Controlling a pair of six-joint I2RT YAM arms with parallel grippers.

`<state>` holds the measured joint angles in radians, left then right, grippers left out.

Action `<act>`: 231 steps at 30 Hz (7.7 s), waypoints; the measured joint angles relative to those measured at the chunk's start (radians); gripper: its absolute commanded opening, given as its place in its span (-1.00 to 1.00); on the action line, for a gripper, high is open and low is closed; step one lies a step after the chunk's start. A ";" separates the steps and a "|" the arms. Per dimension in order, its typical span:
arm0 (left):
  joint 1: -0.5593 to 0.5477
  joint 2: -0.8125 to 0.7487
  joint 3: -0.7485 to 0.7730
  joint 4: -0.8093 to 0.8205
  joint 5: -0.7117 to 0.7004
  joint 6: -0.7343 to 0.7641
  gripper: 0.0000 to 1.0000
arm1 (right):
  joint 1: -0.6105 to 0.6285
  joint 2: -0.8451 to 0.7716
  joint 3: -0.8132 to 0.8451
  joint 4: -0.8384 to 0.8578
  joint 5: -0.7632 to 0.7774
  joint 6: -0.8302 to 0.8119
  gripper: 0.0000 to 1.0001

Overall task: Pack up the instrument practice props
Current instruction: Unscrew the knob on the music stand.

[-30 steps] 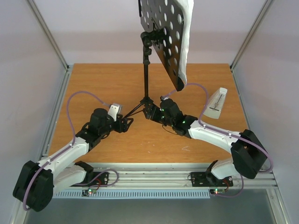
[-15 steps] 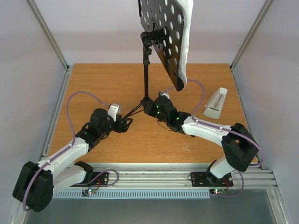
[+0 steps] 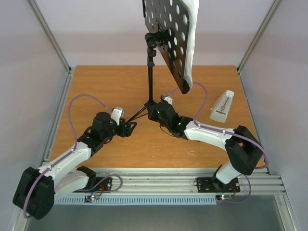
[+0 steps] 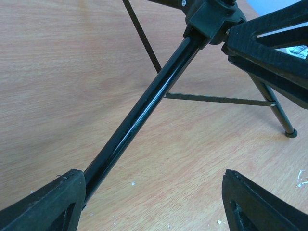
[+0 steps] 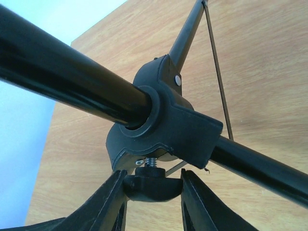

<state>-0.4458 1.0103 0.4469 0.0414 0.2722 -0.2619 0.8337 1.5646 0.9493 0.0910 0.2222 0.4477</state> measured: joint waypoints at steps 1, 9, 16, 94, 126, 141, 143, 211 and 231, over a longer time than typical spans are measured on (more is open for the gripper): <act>0.000 -0.002 0.000 0.000 0.000 0.000 0.59 | 0.002 0.000 0.000 0.000 0.004 -0.003 -0.35; 0.000 -0.004 0.000 -0.001 0.000 0.001 0.60 | 0.047 0.008 0.008 -0.011 0.116 -0.117 -0.49; 0.000 -0.004 0.000 -0.002 -0.001 0.004 0.60 | 0.091 0.043 0.065 -0.086 0.244 -0.285 -0.49; 0.000 0.005 0.000 -0.026 -0.041 0.007 0.63 | -0.027 -0.264 -0.200 -0.052 -0.134 0.101 0.61; 0.000 0.013 0.000 -0.041 -0.040 0.007 0.64 | -0.067 -0.040 -0.066 0.086 -0.189 0.162 -0.08; 0.000 0.013 0.000 -0.046 -0.040 0.008 0.64 | -0.071 -0.024 -0.054 0.095 -0.185 0.160 -0.39; 0.000 0.013 0.000 -0.046 -0.040 0.008 0.64 | -0.071 -0.024 -0.054 0.094 -0.183 0.153 -0.40; 0.000 0.030 0.000 -0.045 -0.026 0.007 0.65 | 0.208 0.153 0.209 -0.320 0.613 -1.501 0.12; 0.000 0.012 0.000 -0.043 -0.021 0.011 0.65 | 0.193 -0.437 -0.186 -0.272 0.214 -1.076 0.64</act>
<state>-0.4458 1.0225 0.4469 -0.0017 0.2516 -0.2508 1.0271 1.1275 0.7631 -0.1814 0.4358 -0.6281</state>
